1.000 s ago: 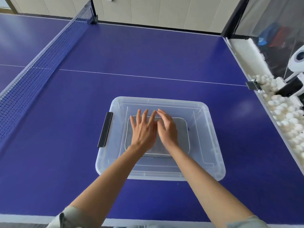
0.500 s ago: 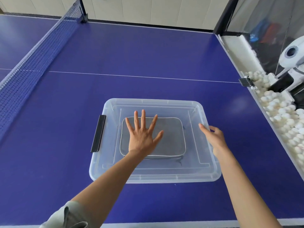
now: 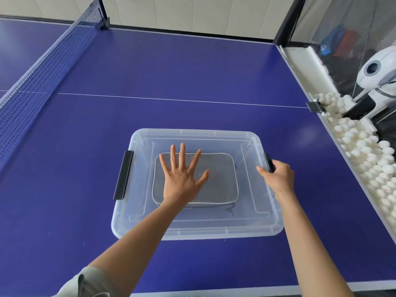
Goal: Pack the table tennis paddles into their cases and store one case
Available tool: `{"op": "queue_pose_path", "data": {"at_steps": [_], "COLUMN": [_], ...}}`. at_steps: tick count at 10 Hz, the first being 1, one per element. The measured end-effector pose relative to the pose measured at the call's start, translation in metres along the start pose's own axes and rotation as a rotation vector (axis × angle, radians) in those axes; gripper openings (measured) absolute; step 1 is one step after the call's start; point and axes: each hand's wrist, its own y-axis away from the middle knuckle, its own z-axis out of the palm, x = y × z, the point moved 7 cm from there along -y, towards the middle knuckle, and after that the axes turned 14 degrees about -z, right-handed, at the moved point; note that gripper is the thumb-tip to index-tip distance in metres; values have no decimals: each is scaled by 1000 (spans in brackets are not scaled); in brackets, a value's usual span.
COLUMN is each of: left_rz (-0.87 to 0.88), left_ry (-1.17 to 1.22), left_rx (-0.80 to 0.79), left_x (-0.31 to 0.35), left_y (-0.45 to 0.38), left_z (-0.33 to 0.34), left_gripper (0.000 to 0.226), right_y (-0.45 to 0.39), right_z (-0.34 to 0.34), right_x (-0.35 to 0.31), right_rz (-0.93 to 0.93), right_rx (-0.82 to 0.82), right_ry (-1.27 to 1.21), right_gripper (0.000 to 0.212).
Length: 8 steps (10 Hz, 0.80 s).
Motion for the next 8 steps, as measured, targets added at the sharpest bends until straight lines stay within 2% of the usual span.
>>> {"op": "queue_pose_path", "data": {"at_steps": [2,4,6,7,8], "left_rz": [-3,-9,-12,-9,6], "left_ry": [-5,-9,-6,-2,36], "left_rx": [4,7,13,7,-23], "left_x": [0,0,0,0,0], "left_y": [-1,-1,-2,-2,-1], "left_z": [2,3,4,2,-3], "left_gripper": [73,74,74,75,73], "right_y": [4,10,8,10,20], "right_z": [-3,4,11,15,36], "right_x": [-4,-21,-30,-31,-44], "right_rz": [25,-11,-29,-47,-167], "right_rx": [49,90,38,-6,-98], "right_ry": [136,385,535,581,594], "right_gripper": [23,22,15,31,61]}}
